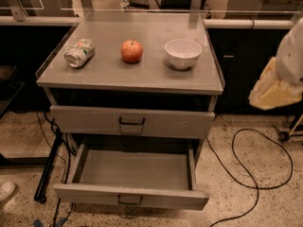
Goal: Close middle drawer
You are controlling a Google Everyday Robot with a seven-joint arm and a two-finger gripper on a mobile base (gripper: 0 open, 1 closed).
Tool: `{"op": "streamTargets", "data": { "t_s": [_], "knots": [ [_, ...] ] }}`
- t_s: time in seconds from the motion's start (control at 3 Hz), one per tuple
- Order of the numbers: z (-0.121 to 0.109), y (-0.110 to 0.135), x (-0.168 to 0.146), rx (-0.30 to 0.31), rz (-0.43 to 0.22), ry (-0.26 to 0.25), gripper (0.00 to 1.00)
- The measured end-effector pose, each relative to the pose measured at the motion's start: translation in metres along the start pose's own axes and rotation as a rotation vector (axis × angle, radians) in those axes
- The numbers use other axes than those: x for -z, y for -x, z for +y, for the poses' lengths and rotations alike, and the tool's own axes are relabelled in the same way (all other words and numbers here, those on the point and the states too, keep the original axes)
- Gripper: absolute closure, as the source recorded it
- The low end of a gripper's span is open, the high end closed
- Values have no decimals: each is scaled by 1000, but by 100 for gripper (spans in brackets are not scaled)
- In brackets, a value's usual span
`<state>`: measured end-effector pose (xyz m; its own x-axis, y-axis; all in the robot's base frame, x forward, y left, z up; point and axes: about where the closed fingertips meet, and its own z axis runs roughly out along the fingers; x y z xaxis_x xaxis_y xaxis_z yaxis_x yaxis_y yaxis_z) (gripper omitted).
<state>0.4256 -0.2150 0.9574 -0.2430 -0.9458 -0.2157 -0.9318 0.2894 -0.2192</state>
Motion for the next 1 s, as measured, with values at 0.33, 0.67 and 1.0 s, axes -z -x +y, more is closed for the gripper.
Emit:
{"op": "streamTargets", "data": {
  "t_s": [0.33,0.67,1.0],
  "knots": [
    [41,-9,-30,-81,-20,17,100],
    [90,-24,-80,-163,-10,93,100],
    [113,-38,-103,-170,27,153,100]
  ]
}}
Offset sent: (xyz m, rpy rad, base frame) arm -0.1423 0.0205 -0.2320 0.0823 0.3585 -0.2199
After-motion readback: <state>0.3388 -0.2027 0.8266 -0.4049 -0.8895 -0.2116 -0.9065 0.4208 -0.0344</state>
